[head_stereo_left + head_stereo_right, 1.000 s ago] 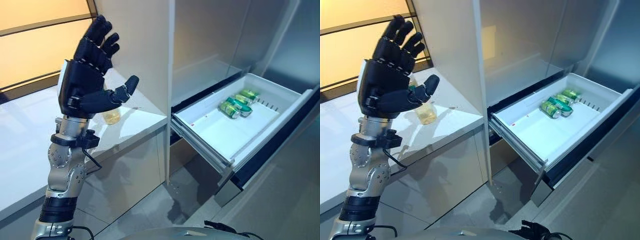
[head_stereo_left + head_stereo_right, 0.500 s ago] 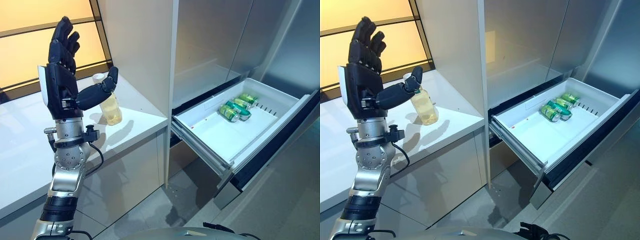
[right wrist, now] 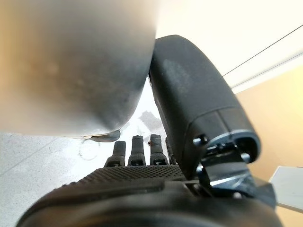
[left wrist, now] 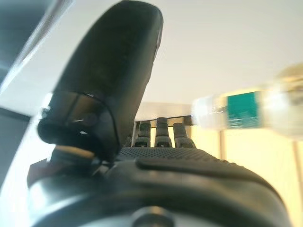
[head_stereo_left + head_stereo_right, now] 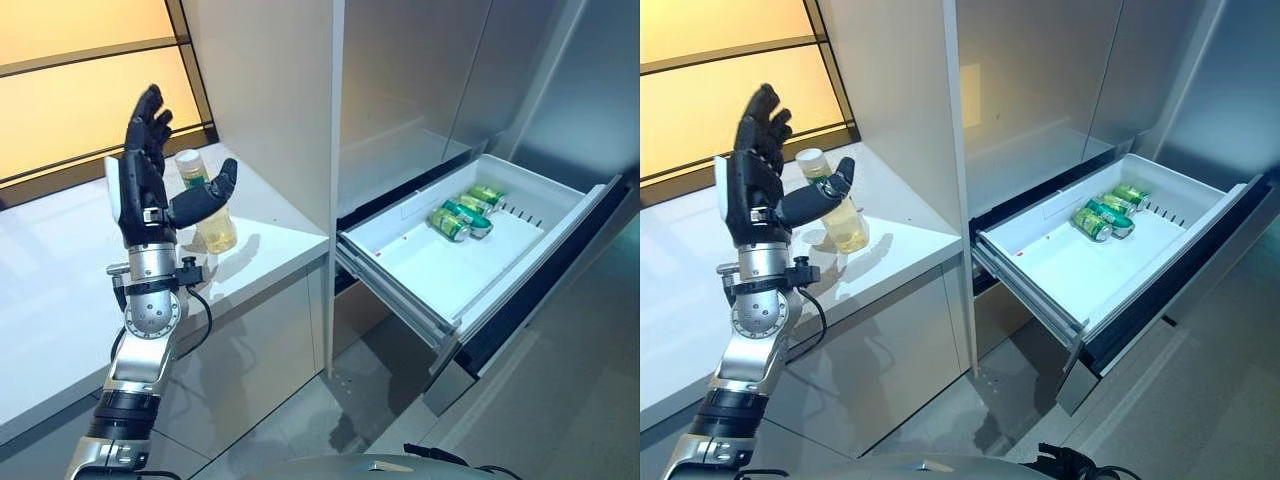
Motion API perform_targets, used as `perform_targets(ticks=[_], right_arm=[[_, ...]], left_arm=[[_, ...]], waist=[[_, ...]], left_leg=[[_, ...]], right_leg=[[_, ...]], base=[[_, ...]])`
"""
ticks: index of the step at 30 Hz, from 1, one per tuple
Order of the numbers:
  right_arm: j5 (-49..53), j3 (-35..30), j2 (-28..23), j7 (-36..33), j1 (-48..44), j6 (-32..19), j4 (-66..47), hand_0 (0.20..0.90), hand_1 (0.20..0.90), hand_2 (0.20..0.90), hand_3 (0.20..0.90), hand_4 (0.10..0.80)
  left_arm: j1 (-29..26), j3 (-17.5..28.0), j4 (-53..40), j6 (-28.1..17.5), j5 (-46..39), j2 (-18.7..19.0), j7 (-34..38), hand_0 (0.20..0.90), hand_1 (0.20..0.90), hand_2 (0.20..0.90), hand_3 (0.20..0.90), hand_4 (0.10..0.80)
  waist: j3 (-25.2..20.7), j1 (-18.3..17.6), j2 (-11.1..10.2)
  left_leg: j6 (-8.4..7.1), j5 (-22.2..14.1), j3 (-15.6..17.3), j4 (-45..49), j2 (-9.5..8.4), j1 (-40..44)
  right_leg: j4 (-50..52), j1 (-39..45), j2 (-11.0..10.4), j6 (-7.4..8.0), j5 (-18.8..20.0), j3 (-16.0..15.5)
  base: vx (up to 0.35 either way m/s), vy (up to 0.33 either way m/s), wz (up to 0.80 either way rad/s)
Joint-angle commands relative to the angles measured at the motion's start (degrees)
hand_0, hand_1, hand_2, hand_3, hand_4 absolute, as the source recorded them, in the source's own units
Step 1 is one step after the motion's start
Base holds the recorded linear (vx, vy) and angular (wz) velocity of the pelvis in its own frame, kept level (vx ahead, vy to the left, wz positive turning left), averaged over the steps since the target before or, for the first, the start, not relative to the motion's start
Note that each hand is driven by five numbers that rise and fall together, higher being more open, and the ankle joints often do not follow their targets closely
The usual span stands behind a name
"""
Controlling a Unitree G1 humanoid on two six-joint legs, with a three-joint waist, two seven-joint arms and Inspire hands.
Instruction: Put drinks into fridge and close the fridge
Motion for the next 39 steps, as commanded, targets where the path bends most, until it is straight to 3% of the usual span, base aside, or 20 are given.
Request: perform_targets(ticks=[1, 12, 39], right_arm=[[-1.84, 1.93, 2.28, 1.78, -1.05, -0.06, 1.26, 0.9, 0.9, 0.9, 0.9, 0.8], [-2.36, 1.86, 2.2, 1.95, -0.85, 0.36, 1.04, 0.9, 0.9, 0.9, 0.9, 0.8], [-3.43, 2.04, 1.67, 2.36, -0.9, 0.91, 0.9, 0.9, 0.9, 0.9, 0.9, 0.8]], left_arm=[[-9.06, -0.05, 1.28, -2.14, 0.21, 2.86, -0.07, 0.9, 0.9, 0.9, 0.9, 0.8], [-8.93, -0.05, 6.5, -0.45, 3.78, 3.0, 4.05, 0.9, 0.9, 0.9, 0.9, 0.8], [-11.08, -0.88, 13.56, 0.15, 0.25, 1.72, 6.59, 0.9, 0.9, 0.9, 0.9, 0.8]], waist=[[-1.43, -0.66, -0.74], [-1.62, -1.05, -0.64], [-2.04, -2.1, -0.37]], left_leg=[[1.02, -6.92, 1.6, 0.35, -0.77, 2.73], [0.98, -6.94, 1.95, 0.35, -0.78, 2.96], [0.9, -6.89, 2.48, 0.35, -0.82, 2.97]], right_leg=[[2.64, -0.68, -0.32, 2.13, -0.93, -1.1], [2.52, -0.49, -0.35, 2.26, -0.84, -0.85], [2.82, -0.7, -0.34, 2.45, -0.88, -0.13]], base=[[0.012, 0.006, -0.04], [0.007, 0.001, -0.05], [0.0, 0.0, 0.0]])
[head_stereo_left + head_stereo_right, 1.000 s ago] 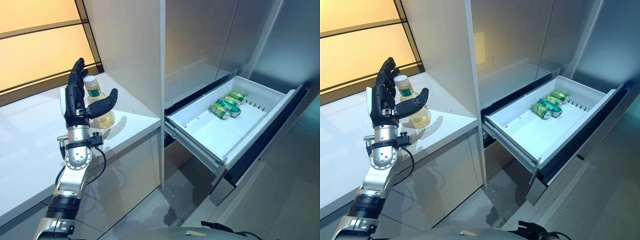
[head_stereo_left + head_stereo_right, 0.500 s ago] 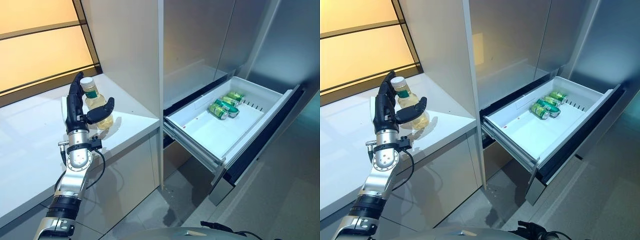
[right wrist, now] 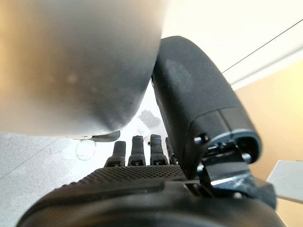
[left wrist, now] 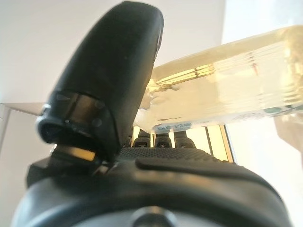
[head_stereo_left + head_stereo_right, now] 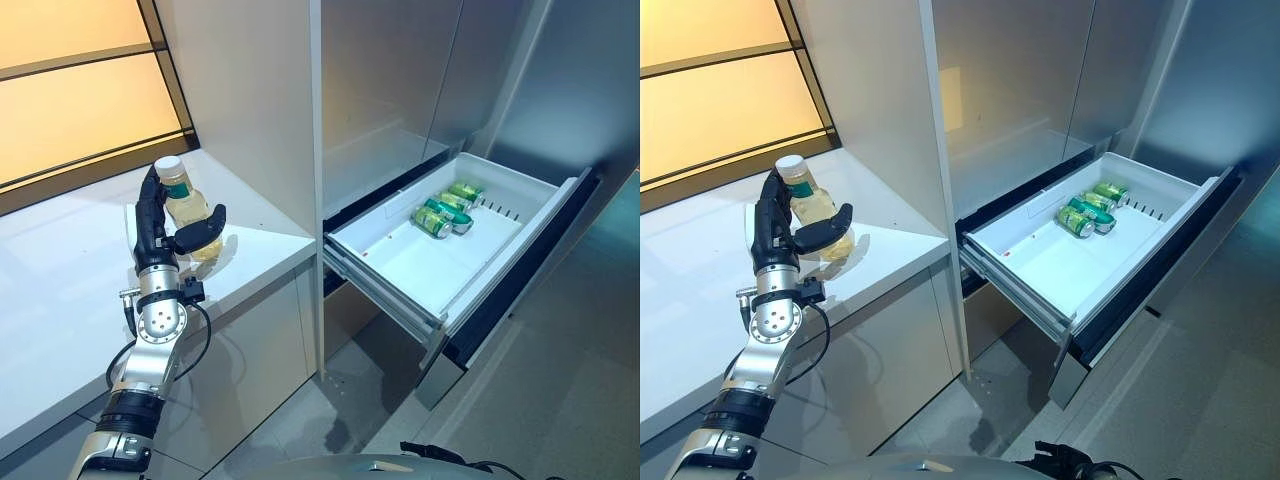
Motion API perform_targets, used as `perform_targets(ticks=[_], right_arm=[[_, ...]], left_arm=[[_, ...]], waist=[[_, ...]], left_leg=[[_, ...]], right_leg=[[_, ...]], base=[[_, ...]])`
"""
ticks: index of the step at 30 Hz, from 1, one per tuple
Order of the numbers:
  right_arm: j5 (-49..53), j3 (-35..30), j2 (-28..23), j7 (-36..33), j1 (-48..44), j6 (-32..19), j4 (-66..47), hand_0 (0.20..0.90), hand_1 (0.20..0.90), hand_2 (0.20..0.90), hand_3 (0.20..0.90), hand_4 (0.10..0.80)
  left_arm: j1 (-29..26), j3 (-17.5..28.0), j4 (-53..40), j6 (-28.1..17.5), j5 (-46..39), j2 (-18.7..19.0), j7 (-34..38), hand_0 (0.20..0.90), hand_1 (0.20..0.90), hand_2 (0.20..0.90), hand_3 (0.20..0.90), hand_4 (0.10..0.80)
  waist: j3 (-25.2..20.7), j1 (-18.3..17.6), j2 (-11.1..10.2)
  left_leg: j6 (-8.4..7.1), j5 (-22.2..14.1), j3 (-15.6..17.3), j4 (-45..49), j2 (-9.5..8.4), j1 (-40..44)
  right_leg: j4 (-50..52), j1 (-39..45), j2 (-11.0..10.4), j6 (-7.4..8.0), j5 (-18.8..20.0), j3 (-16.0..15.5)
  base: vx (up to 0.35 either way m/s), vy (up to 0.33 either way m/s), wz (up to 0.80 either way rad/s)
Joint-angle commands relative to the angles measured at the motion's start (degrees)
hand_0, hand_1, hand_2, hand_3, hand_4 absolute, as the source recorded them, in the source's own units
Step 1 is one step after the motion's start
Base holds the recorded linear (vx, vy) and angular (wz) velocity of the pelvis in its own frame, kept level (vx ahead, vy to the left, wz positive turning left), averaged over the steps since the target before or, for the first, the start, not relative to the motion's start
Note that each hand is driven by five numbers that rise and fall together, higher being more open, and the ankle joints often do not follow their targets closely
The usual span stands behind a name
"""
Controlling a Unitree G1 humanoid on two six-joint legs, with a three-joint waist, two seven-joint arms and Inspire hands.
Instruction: Put drinks into fridge and close the fridge
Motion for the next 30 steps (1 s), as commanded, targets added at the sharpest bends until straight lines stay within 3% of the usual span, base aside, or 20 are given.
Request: perform_targets(ticks=[1, 10, 11, 12, 13, 14, 30], right_arm=[[-1.93, 2.08, 1.37, 2.26, -0.4, -0.04, 1.34, 0.9, 0.9, 0.9, 0.9, 0.8], [-2.1, 2.41, 1.48, 2.15, -0.2, 0.12, 0.89, 0.9, 0.9, 0.9, 0.9, 0.8], [-2.07, 2.39, 1.43, 2.18, -0.27, 0.17, 0.95, 0.9, 0.9, 0.9, 0.9, 0.8], [-2.03, 2.4, 1.43, 2.17, -0.26, 0.17, 0.95, 0.9, 0.9, 0.9, 0.9, 0.8], [-2.05, 2.46, 1.46, 2.18, -0.16, 0.06, 1.01, 0.9, 0.9, 0.9, 0.9, 0.8], [-2.2, 2.37, 1.5, 2.23, -0.08, -0.02, 1.04, 0.9, 0.9, 0.9, 0.9, 0.8], [-1.89, 2.59, 1.76, 2.69, -0.16, -0.61, 1.16, 0.9, 0.9, 0.9, 0.9, 0.8]], left_arm=[[-10.48, 0.76, 0.21, -4.67, 0.3, 1.88, 2.0, 0.9, 0.9, 0.9, 0.9, 0.8], [-10.61, 0.8, 0.69, -5.58, -0.14, 1.93, 2.58, 0.9, 0.9, 0.9, 0.9, 0.8], [-10.66, 0.83, 0.6, -5.87, -0.3, 1.82, 2.63, 0.789, 0.789, 0.789, 0.771, 0.671], [-10.66, 0.93, 0.46, -6.11, -0.44, 1.76, 2.49, 0.519, 0.519, 0.519, 0.455, 0.355], [-10.62, 0.97, 0.4, -6.48, -0.81, 1.66, 2.3, 0.469, 0.469, 0.469, 0.398, 0.298], [-10.52, 1.15, -0.05, -6.17, -0.96, 1.4, 1.98, 0.3, 0.3, 0.3, 0.2, 0.1], [-10.01, 1.16, -1.13, -6.88, -3.02, 1.07, -0.09, 0.3, 0.3, 0.3, 0.2, 0.1]], waist=[[-1.89, -0.55, -0.13], [-1.81, -0.59, -0.15], [-1.82, -0.58, -0.14], [-1.79, -0.55, -0.16], [-1.8, -0.55, -0.18], [-1.77, -0.55, -0.21], [-1.8, -0.12, -0.04]], left_leg=[[0.77, -6.63, 0.7, 0.36, -0.97, 2.2], [0.78, -6.5, 0.39, 0.36, -1.05, 2.0], [0.77, -6.52, 0.37, 0.36, -1.05, 2.01], [0.77, -6.53, 0.35, 0.36, -1.04, 2.04], [0.78, -6.53, 0.31, 0.36, -1.05, 2.04], [0.76, -6.52, 0.3, 0.36, -1.03, 2.06], [0.74, -6.31, -1.28, 0.36, -1.38, 1.58]], right_leg=[[2.82, -0.84, -0.36, 2.43, -0.88, -1.67], [2.99, -1.01, -0.29, 2.43, -0.93, -1.49], [2.97, -0.96, -0.3, 2.43, -0.96, -1.48], [3.01, -0.95, -0.31, 2.41, -0.99, -1.48], [3.03, -0.93, -0.31, 2.41, -0.99, -1.5], [3.02, -0.9, -0.29, 2.39, -0.99, -1.49], [2.88, -0.91, -0.2, 2.44, -0.93, -1.33]], base=[[0.0, 0.0, 0.0], [0.0, 0.0, 0.0], [0.0, 0.0, 0.0], [0.0, 0.0, 0.0], [0.0, 0.0, 0.0], [0.0, 0.0, 0.0], [0.0, 0.0, 0.0]])
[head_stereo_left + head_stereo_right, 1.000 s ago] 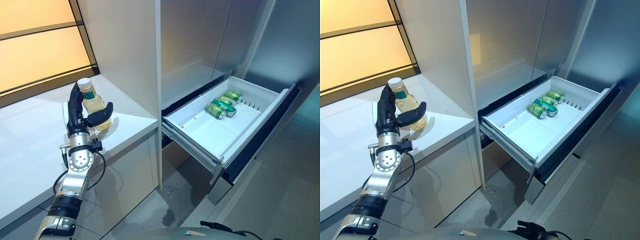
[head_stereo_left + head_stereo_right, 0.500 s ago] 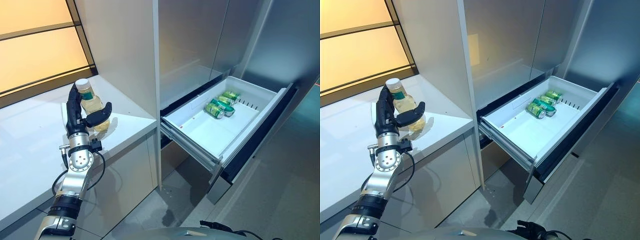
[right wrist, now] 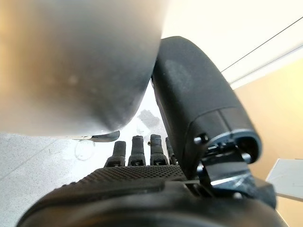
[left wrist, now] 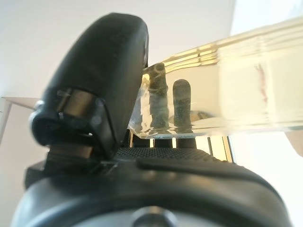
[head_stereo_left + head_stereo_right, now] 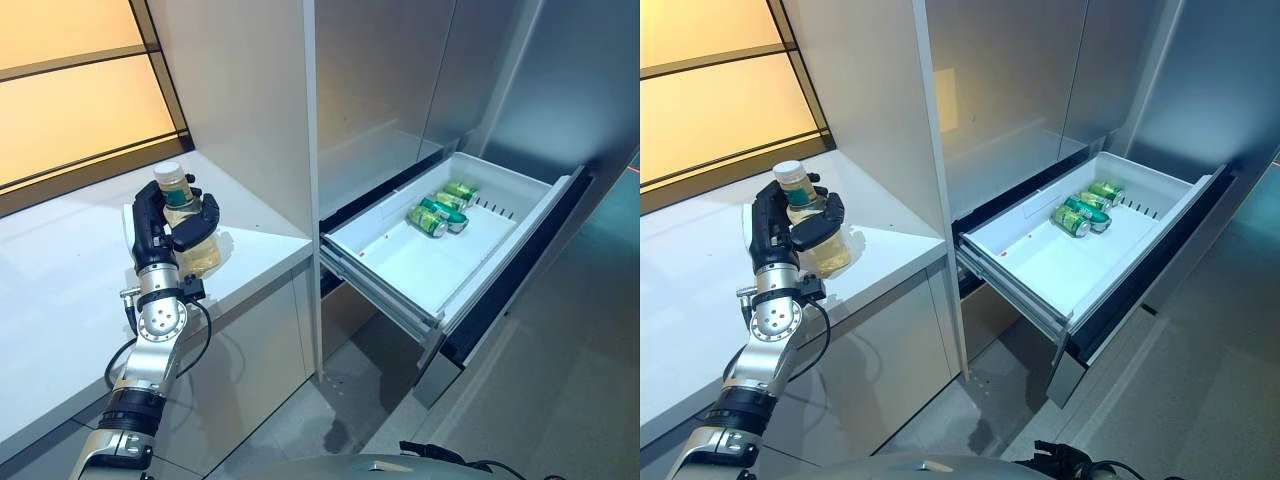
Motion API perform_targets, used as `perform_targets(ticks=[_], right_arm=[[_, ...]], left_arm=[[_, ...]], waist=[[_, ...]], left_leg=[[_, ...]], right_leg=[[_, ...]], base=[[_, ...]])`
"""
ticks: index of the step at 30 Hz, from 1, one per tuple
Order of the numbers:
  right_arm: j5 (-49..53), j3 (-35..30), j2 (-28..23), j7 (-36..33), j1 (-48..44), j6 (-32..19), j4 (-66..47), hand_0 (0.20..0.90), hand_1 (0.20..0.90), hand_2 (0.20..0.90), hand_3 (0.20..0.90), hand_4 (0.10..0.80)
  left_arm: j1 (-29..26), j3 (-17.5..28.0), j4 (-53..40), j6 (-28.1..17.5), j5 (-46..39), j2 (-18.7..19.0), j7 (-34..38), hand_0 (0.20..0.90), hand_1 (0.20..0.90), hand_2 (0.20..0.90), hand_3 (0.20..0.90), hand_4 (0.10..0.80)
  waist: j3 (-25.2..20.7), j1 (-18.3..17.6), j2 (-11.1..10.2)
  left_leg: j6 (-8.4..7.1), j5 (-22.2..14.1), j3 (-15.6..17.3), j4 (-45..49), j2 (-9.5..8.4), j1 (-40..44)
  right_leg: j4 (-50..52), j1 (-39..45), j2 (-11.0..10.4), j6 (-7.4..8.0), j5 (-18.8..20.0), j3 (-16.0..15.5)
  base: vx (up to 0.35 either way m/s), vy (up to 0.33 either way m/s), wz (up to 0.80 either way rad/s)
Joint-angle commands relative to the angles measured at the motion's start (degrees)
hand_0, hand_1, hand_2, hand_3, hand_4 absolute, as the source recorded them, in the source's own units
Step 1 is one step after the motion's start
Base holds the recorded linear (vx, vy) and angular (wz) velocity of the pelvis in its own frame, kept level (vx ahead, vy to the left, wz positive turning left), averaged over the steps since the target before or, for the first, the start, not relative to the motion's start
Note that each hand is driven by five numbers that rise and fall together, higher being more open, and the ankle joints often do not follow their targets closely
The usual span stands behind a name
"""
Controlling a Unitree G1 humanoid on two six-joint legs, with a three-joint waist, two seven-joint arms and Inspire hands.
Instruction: Put drinks into fridge and close the fridge
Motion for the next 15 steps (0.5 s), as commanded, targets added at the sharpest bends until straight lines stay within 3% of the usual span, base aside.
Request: perform_targets(ticks=[1, 9, 12, 15], right_arm=[[-1.17, 2.84, 1.73, 2.72, -0.06, -0.68, 0.82, 0.9, 0.9, 0.9, 0.9, 0.8], [2.04, 4.88, 2.44, 4.92, -0.6, -1.8, -6.01, 0.9, 0.9, 0.9, 0.9, 0.8], [1.47, 6.55, 2.75, 7.12, -1.17, -4.0, -11.64, 0.9, 0.9, 0.9, 0.9, 0.8], [4.45, 8.54, 2.88, 9.71, -1.64, -2.78, -20.44, 0.9, 0.9, 0.9, 0.9, 0.8]], left_arm=[[-9.48, 1.15, -1.47, -6.88, -1.95, 1.49, -1.0, 0.3, 0.3, 0.3, 0.2, 0.1], [-9.29, 0.47, -10.15, -7.98, -10.33, 0.05, -10.09, 0.3, 0.3, 0.3, 0.2, 0.1], [-9.05, -0.65, -15.78, -7.65, -15.76, -1.11, -16.73, 0.3, 0.3, 0.3, 0.2, 0.1], [-8.7, -2.23, -20.17, -7.76, -21.67, -2.39, -23.49, 0.3, 0.3, 0.3, 0.2, 0.1]], waist=[[-1.73, 0.13, -0.02], [-1.2, 0.51, 0.02], [-0.95, 0.85, 0.09], [-0.63, 1.08, 0.01]], left_leg=[[0.72, -6.2, -1.74, 0.36, -1.38, 1.27], [0.75, -6.01, -2.07, 0.36, -1.36, 1.2], [0.77, -5.9, -2.23, 0.36, -1.39, 1.12], [0.76, -5.77, -2.59, 0.36, -1.46, 1.12]], right_leg=[[2.94, -0.98, -0.27, 2.45, -0.92, -2.17], [2.77, -0.91, -0.34, 2.28, -0.69, -2.37], [2.57, -0.84, -0.44, 2.23, -0.57, -2.71], [2.29, -0.63, -0.5, 2.17, -0.41, -3.04]], base=[[0.0, 0.0, 0.0], [0.0, 0.0, 0.0], [0.0, 0.0, 0.0], [0.0, 0.0, 0.0]])
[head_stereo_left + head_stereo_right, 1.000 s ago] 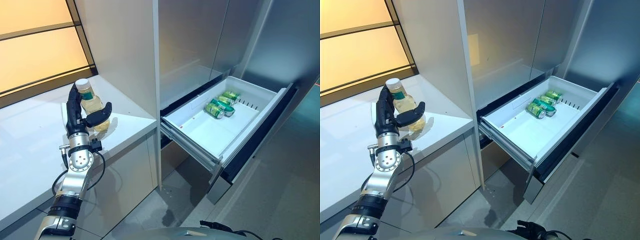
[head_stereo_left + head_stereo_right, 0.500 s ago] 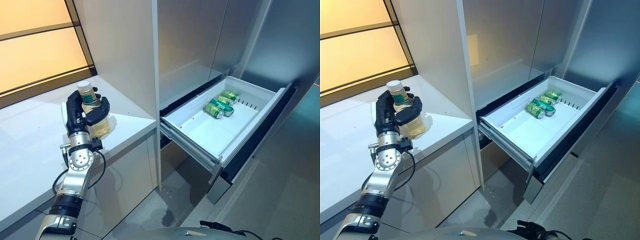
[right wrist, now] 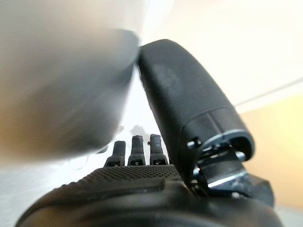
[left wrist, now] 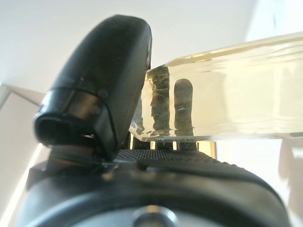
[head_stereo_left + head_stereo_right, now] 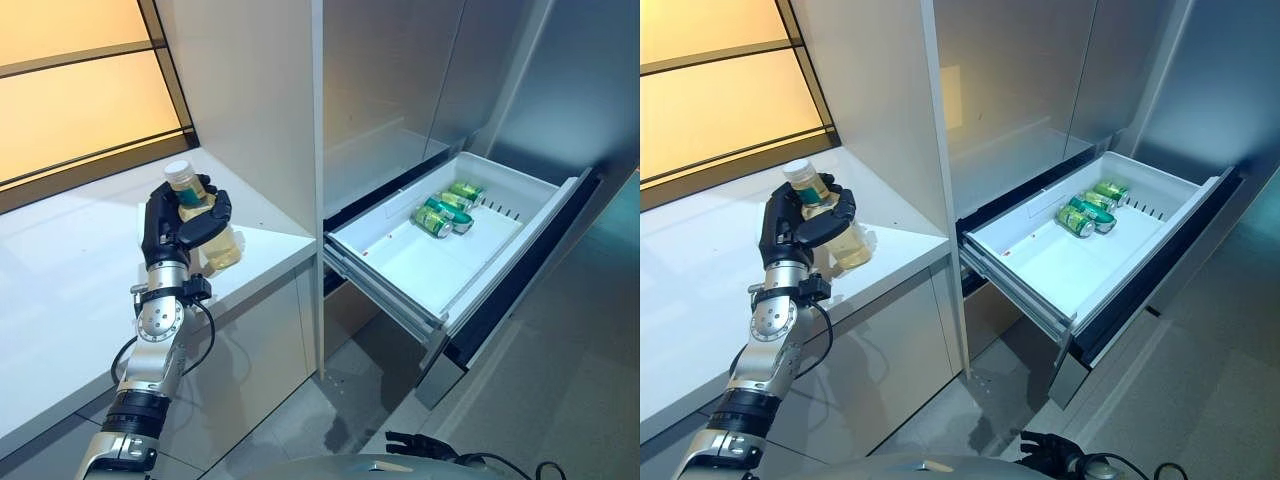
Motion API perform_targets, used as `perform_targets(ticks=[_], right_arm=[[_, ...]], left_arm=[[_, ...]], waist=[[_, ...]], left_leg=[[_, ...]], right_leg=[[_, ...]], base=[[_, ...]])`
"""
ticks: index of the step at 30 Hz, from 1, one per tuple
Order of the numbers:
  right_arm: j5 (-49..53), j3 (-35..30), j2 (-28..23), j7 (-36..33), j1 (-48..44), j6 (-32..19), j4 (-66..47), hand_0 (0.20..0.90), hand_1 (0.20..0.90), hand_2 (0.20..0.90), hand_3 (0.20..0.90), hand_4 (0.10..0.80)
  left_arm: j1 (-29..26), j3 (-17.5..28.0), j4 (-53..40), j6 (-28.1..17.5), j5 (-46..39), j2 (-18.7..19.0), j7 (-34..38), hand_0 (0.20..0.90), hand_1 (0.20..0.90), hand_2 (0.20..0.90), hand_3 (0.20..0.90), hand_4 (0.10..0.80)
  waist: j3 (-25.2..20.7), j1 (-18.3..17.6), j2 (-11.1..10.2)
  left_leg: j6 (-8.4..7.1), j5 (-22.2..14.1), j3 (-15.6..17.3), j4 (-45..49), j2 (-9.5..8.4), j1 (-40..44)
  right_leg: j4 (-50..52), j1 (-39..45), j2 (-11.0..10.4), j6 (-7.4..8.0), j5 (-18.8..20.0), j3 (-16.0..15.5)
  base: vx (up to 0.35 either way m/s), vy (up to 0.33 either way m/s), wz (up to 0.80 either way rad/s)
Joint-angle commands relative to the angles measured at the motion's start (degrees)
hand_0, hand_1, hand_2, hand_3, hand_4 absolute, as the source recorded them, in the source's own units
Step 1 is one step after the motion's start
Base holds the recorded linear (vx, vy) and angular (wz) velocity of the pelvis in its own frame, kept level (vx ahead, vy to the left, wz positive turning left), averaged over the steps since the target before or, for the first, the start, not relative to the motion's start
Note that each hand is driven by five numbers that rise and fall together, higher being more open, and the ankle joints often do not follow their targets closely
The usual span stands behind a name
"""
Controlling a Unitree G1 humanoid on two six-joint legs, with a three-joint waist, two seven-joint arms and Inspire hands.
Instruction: Put drinks into fridge and close the fridge
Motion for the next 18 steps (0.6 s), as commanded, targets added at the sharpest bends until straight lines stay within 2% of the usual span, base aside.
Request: perform_targets(ticks=[1, 5, 10, 18], right_arm=[[5.29, 2.32, 3.93, 5.57, -3.13, -0.86, -13.46, 0.9, 0.9, 0.9, 0.9, 0.8], [7.83, 3.59, 4.09, 6.09, -2.71, 2.18, -24.07, 0.9, 0.9, 0.9, 0.9, 0.8], [12.1, 3.56, 2.33, 6.12, -3.09, 2.18, -39.74, 0.9, 0.9, 0.9, 0.9, 0.8], [21.69, -3.63, -3.01, 4.77, -7.48, 3.31, -65.86, 0.9, 0.9, 0.9, 0.9, 0.8]], left_arm=[[-10.19, -1.77, -14.36, -8.21, -7.19, -0.51, -11.38, 0.3, 0.3, 0.3, 0.2, 0.1], [-9.74, -3.04, -17.18, -8.53, -9.63, -1.17, -16.09, 0.3, 0.3, 0.3, 0.2, 0.1], [-8.88, -4.06, -21.07, -8.1, -14.42, -0.85, -22.77, 0.3, 0.3, 0.3, 0.2, 0.1], [-6.41, -4.06, -25.38, -3.99, -22.24, 0.62, -33.38, 0.3, 0.3, 0.3, 0.2, 0.1]], waist=[[-1.33, -0.13, 0.26], [-1.03, -0.3, 0.12], [-0.6, -0.7, -0.14], [-0.15, -1.16, -0.52]], left_leg=[[0.72, -5.69, -2.66, 0.34, -1.48, 1.19], [0.61, -5.51, -2.81, 0.34, -1.51, 1.12], [0.57, -5.3, -2.63, 0.34, -1.46, 0.94], [0.72, -5.28, -1.59, 0.34, -1.29, 0.83]], right_leg=[[2.14, -0.46, -0.51, 2.14, -0.32, -3.13], [1.93, -0.39, -0.6, 2.24, -0.12, -3.3], [1.75, -0.51, -0.69, 2.5, 0.11, -3.2], [1.94, -1.04, -0.67, 2.88, 0.35, -2.28]], base=[[-0.019, -0.012, 0.03], [-0.006, -0.003, 0.01], [-0.008, -0.002, 0.01], [-0.002, 0.001, -0.01]])
